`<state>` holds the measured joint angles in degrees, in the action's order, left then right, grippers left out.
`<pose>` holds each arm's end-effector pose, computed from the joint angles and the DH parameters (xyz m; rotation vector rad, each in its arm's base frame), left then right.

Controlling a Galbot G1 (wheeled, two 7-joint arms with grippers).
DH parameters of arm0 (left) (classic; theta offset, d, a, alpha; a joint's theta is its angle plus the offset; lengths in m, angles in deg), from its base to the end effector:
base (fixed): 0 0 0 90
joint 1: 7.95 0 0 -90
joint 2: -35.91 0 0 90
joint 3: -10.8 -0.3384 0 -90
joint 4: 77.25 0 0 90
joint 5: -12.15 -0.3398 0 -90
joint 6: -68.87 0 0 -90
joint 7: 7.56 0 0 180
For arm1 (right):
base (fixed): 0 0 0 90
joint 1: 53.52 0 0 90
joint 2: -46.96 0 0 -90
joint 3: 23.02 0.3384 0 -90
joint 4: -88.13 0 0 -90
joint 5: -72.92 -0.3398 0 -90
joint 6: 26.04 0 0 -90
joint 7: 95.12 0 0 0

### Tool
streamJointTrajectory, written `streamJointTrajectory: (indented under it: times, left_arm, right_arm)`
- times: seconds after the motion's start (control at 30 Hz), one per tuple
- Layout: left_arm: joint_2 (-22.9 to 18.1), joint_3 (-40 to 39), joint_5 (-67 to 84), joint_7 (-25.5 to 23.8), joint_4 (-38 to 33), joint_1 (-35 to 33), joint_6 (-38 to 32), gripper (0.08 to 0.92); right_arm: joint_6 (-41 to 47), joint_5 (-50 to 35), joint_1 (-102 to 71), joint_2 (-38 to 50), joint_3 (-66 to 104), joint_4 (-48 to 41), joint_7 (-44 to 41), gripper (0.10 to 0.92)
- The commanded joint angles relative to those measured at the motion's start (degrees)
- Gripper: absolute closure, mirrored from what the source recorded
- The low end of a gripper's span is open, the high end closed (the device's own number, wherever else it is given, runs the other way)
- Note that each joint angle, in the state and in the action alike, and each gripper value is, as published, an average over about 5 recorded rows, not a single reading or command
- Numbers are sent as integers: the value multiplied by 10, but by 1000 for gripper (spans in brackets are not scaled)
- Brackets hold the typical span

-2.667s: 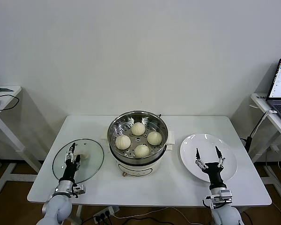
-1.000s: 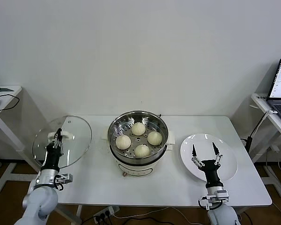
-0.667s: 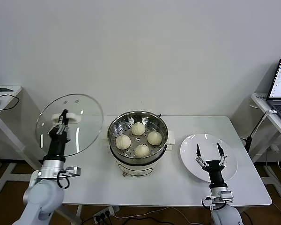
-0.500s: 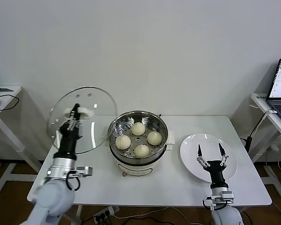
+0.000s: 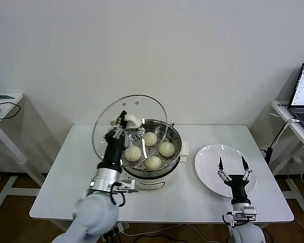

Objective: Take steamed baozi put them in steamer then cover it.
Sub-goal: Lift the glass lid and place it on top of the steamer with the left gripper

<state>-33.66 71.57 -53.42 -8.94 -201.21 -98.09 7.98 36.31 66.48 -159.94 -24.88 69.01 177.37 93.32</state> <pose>0.2455 -0.0771 -0.1879 -0.0692 2.2769 1.6920 0.2347 -0.1183 -0.4049 0.1536 2.9203 -0.2785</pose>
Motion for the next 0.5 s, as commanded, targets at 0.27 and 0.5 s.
streamJointTrajectory:
  times: [0.27,0.5]
  left_arm:
    - [-58,-105,-53,-85,145,99,109,811]
    - [-73,-107,-92,-111,166,101,113,811]
  right_arm:
    - [0,1,4,-4,6,-12,-1,203]
    - [1,2,11,-8,4,-19,-3,203]
